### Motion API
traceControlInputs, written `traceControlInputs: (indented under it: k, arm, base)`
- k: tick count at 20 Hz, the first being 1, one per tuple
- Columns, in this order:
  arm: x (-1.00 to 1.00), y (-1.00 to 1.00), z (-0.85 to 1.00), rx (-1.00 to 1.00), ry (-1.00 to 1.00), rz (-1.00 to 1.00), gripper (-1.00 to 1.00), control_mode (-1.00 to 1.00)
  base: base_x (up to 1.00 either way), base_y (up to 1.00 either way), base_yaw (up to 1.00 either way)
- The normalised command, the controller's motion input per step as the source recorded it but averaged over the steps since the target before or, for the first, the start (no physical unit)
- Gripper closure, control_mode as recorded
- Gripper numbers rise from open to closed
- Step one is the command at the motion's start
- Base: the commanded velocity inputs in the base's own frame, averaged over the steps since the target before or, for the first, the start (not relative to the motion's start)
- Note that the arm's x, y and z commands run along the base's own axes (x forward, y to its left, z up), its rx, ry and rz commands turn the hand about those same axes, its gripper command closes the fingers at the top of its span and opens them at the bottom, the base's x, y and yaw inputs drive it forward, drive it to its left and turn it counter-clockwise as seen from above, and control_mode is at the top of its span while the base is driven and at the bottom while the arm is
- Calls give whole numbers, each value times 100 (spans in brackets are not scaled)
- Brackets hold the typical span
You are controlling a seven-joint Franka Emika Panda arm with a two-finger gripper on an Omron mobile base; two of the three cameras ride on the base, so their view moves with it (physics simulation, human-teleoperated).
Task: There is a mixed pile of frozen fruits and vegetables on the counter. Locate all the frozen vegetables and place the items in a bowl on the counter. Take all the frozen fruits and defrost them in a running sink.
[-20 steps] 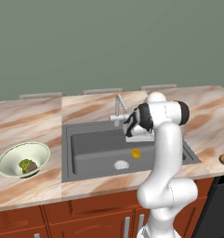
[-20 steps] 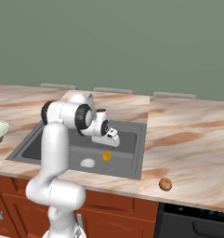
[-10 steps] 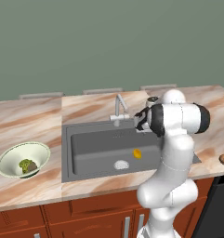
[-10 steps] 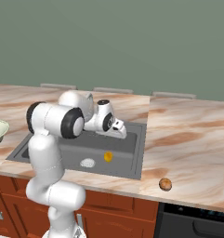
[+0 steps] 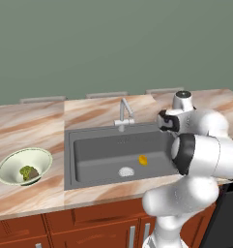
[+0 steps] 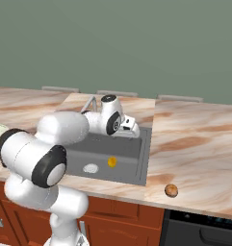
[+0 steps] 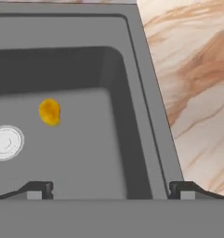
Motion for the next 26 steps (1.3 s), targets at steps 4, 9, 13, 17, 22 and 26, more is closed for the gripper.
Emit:
traceControlInputs:
  k: [4,9,13,17,22,26]
  arm:
    - [-100,-62,100,0,0,3,-100,-100]
    - [-100,-67,94,0,5,1,-100,-100]
    - [-100,-48,34,1,3,0,-100,-100]
    - [-79,-10,4,0,7,0,-100,-100]
    - [-30,-2,-2,0,1,-1,-100,-100]
    - [-3,-23,-1,0,0,-13,-100,-100]
  base:
    - [0,0,0]
    - [0,0,0]
    - [0,0,0]
    - [0,0,0]
    - [0,0,0]
    - [0,0,0]
